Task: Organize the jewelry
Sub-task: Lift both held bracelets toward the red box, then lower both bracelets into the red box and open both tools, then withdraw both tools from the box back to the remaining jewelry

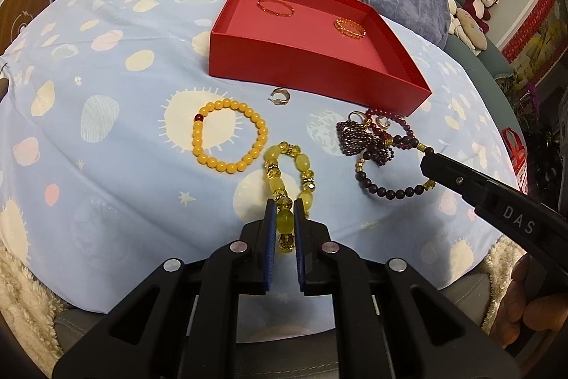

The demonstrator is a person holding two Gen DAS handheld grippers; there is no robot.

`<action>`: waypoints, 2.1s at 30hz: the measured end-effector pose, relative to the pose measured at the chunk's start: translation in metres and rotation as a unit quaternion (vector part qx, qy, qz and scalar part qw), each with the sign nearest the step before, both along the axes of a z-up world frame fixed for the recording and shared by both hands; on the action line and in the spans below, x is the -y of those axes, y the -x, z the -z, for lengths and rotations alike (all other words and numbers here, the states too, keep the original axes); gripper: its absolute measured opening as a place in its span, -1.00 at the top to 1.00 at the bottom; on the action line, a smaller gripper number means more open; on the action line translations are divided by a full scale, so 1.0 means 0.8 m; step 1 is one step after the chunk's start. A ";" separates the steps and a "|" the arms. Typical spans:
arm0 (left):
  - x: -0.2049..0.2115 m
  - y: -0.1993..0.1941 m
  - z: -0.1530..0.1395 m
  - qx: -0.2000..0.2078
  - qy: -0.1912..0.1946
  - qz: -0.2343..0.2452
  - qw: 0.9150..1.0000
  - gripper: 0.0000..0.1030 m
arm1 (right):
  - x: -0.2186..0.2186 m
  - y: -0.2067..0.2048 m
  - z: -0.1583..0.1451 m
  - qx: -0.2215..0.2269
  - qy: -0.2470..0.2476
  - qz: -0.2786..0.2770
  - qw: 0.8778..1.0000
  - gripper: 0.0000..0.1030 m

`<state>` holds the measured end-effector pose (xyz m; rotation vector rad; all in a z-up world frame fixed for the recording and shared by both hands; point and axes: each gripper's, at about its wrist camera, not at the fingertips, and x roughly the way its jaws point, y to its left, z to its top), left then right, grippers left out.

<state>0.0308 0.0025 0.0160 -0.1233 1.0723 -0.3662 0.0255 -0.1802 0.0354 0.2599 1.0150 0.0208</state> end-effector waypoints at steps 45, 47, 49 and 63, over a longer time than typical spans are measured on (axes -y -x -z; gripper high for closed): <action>0.070 -0.304 -0.002 -0.027 0.067 0.016 0.997 0.81 | 0.051 -0.272 0.029 -0.025 -0.001 -0.005 1.000 0.84; 0.070 -0.306 0.003 -0.019 0.034 0.015 0.999 0.81 | 0.050 -0.274 0.036 -0.034 0.018 -0.006 0.999 0.84; 0.072 -0.304 0.005 -0.007 -0.001 0.016 1.000 0.82 | 0.048 -0.275 0.039 -0.032 0.038 -0.009 0.999 0.84; 0.051 -0.262 -0.056 0.078 -0.066 -0.022 0.994 0.04 | 0.062 -0.214 -0.028 0.035 0.066 0.023 0.997 0.08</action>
